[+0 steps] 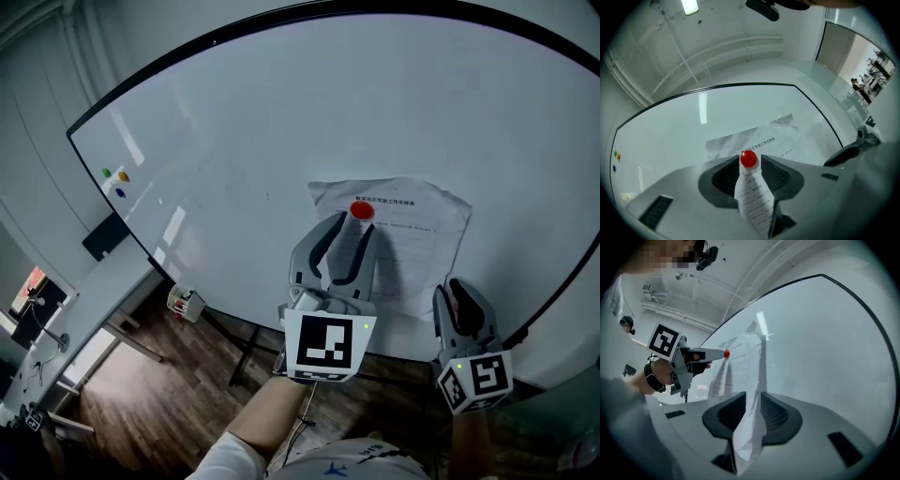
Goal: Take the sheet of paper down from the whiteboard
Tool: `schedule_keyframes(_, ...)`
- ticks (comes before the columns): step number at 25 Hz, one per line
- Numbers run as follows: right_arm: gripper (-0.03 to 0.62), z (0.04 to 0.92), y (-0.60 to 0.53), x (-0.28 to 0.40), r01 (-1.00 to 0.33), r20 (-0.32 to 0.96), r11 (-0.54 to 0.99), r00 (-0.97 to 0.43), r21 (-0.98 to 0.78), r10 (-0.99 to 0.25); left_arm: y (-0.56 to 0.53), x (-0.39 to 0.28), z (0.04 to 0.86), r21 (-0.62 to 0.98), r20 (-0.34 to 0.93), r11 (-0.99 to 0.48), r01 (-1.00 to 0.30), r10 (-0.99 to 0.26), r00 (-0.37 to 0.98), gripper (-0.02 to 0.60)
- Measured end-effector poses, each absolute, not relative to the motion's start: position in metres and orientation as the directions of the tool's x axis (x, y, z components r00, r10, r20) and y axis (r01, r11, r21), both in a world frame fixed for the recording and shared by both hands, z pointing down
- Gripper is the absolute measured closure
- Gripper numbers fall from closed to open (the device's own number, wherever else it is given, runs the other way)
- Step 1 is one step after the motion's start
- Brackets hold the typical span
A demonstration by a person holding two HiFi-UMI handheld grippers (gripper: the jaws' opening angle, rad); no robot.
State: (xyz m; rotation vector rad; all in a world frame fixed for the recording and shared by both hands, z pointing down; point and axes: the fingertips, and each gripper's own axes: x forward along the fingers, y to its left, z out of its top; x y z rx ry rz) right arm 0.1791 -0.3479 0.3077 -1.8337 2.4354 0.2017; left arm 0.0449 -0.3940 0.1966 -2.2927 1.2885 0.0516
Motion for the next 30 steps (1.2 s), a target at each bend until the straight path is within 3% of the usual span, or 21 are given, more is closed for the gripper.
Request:
schedule_keyframes(9, 0.502, 0.311, -0.356, 0.183, -0.955, -0.148, 0.292, -0.296, 0.048, -0.944, -0.409, 0.054, 0.196, -0.423, -0.220, -0.388, -0.819, -0.833, 0.508, 0.439)
schedule_keyframes(30, 0.502, 0.302, -0.369, 0.169, -0.939, -0.149, 0.341, -0.342, 0.033, -0.928, -0.408, 0.053, 0.181, -0.417, -0.337, -0.366, -0.832, -0.788, 0.516, 0.448)
